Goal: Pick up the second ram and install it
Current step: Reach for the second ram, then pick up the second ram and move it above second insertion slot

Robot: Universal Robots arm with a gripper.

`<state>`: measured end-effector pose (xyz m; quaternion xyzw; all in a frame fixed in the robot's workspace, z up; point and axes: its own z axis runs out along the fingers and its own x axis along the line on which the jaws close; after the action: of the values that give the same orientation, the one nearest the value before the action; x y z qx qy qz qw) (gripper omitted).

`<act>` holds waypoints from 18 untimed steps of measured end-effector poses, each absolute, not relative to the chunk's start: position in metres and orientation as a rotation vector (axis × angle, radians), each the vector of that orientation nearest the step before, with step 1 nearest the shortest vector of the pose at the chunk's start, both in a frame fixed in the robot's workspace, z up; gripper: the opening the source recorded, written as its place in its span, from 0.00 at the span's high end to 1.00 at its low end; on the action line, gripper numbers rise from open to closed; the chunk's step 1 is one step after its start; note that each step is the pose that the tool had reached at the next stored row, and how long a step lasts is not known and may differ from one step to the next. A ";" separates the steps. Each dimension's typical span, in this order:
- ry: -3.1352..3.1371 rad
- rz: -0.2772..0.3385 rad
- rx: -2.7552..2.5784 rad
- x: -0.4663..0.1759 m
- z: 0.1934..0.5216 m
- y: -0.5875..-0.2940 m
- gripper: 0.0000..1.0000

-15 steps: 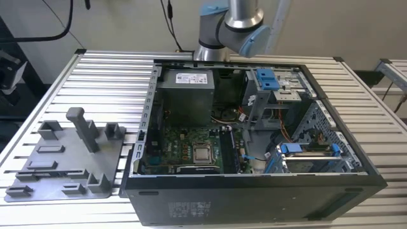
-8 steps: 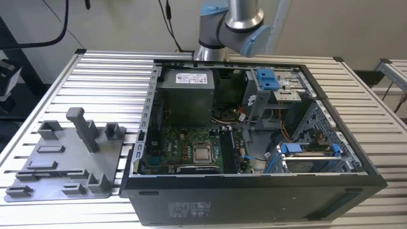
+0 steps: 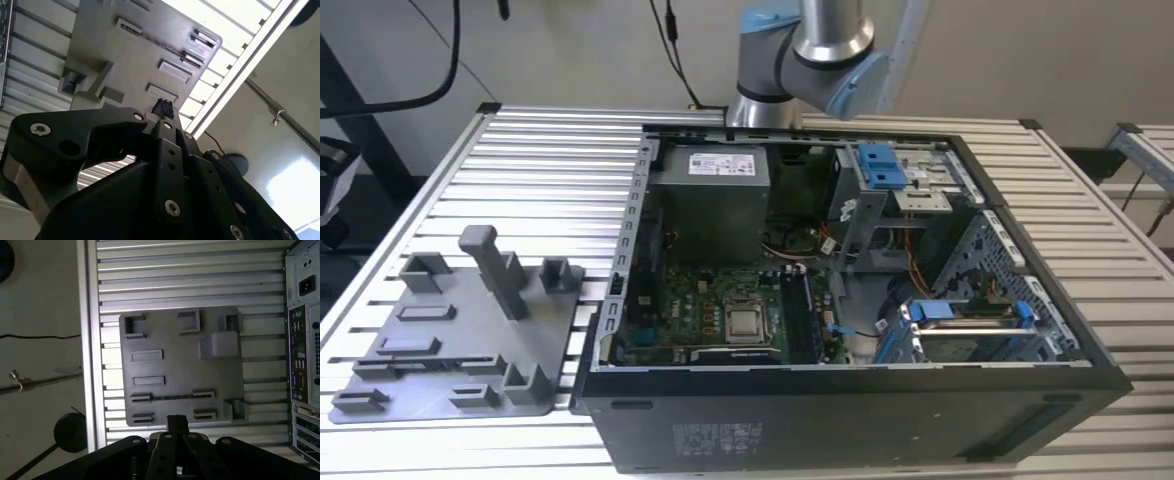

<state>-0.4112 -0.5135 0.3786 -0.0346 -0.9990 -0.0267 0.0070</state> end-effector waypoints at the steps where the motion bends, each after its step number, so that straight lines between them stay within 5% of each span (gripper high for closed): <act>1: -3.125 -0.084 -0.108 -0.411 0.379 -0.513 0.89; 18: -3.125 -0.083 -0.050 -0.411 0.378 -0.514 0.89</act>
<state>-0.4111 -0.5135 0.3785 -0.0160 -0.9995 -0.0266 0.0075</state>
